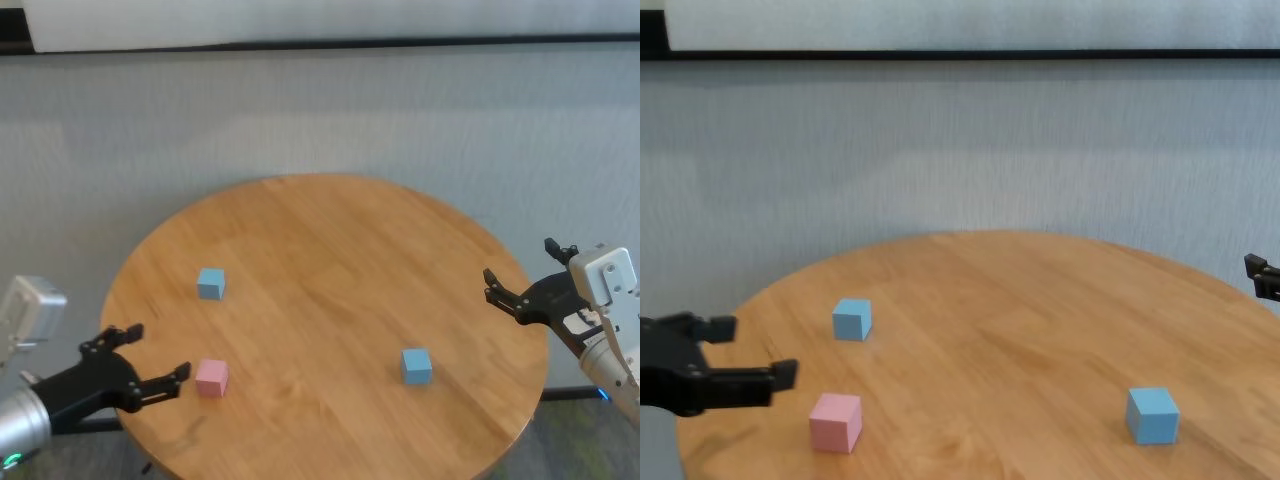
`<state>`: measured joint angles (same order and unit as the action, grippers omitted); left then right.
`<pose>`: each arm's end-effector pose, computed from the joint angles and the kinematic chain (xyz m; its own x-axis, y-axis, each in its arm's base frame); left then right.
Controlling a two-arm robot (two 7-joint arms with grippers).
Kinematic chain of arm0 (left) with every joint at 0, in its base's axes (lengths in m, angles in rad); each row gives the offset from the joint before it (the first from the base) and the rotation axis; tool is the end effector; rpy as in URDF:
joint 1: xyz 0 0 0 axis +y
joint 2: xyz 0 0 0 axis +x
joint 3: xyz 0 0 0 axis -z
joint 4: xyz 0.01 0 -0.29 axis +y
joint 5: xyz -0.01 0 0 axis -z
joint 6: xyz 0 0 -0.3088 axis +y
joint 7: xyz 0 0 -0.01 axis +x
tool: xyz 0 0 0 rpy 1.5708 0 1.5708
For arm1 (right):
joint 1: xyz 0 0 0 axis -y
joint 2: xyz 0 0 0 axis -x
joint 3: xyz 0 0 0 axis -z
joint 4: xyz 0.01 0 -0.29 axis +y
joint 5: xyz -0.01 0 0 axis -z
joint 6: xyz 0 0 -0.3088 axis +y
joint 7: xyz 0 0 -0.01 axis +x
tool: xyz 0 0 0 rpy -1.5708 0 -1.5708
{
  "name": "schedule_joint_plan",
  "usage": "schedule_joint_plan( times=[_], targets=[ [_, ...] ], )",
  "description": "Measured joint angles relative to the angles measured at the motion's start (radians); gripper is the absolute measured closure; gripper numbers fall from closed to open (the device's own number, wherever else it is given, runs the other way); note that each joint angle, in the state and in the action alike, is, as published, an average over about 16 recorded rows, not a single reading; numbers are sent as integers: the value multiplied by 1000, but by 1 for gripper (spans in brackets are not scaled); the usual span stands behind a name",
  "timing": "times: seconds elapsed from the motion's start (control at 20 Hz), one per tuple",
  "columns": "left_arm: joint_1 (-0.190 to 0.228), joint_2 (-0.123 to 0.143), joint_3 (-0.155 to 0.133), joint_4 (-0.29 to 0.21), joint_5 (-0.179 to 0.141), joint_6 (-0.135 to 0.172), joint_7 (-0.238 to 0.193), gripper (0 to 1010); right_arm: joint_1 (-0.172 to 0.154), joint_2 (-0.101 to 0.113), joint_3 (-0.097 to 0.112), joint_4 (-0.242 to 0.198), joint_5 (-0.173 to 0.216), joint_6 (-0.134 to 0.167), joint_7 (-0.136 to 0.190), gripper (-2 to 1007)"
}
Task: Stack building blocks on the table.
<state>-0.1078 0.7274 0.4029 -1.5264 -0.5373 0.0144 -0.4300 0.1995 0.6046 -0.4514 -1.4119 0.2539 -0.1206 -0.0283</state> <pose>0.3344 0.1128 -0.2860 0.6641 0.7434 0.0798 -0.7332 0.6266 0.2642 0.3581 -0.0827 -0.3023 0.2923 -0.8803 0.3737 0.9553 0.2873 -0.0703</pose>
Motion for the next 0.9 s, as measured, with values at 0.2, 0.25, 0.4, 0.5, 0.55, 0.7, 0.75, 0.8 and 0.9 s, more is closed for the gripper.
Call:
schedule_joint_plan(
  times=[0.2, 0.25, 0.4, 0.5, 0.55, 0.7, 0.75, 0.8, 0.9],
  targets=[
    [-16, -25, 18, 4, 0, 58, -6, 10, 0, 0, 0, 0, 0, 0, 0, 5],
    [-19, -32, 22, 6, 2, 72, -4, 10, 0, 0, 0, 0, 0, 0, 0, 4],
    [-26, -54, 29, 7, 9, 113, 8, 10, 0, 0, 0, 0, 0, 0, 0, 5],
    [-27, -66, 31, 7, 14, 134, 20, 10, 0, 0, 0, 0, 0, 0, 0, 5],
    [-28, -73, 31, 6, 17, 145, 26, 10, 0, 0, 0, 0, 0, 0, 0, 5],
    [-29, -92, 30, 5, 25, 176, 49, 10, 0, 0, 0, 0, 0, 0, 0, 5],
    [-30, -99, 30, 5, 28, 186, 57, 10, 0, 0, 0, 0, 0, 0, 0, 5],
    [-30, -106, 29, 5, 30, 196, 65, 10, 0, 0, 0, 0, 0, 0, 0, 5],
    [-32, -122, 26, 6, 34, 216, 81, 10, 0, 0, 0, 0, 0, 0, 0, 5]
  ],
)
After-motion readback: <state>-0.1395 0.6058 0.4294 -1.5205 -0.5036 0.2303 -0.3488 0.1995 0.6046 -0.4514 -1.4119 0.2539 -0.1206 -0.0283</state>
